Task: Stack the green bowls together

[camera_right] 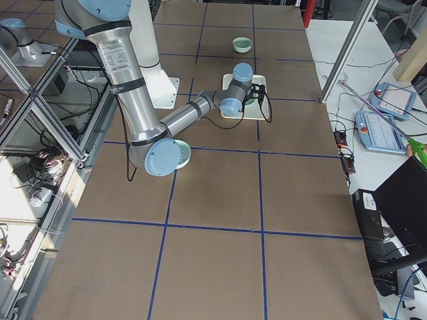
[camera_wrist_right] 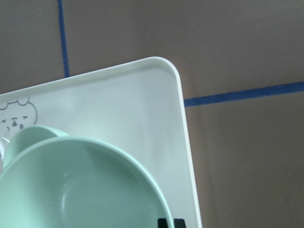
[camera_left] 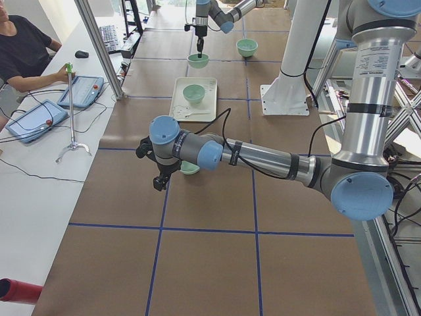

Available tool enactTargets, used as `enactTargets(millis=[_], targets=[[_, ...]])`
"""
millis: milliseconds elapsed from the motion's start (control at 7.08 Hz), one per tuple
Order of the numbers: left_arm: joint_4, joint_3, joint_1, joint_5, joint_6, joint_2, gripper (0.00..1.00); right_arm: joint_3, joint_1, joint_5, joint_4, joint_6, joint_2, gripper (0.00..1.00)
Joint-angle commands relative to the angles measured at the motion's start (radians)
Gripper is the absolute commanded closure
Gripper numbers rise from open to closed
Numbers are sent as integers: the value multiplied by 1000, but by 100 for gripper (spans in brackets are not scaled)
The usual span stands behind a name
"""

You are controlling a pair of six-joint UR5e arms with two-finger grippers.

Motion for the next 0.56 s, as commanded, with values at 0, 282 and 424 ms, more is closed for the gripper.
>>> enactTargets(millis=[0,282,424], targets=[[0,0,0,1,2,0,0,-51,-77,-67,-162,62,172,100],[0,-2,0,1,2,2,0,-105,-88,-107,-216,63,232,100],[0,-2,0,1,2,2,0,-131,-112,-149,-225,62,241,100]])
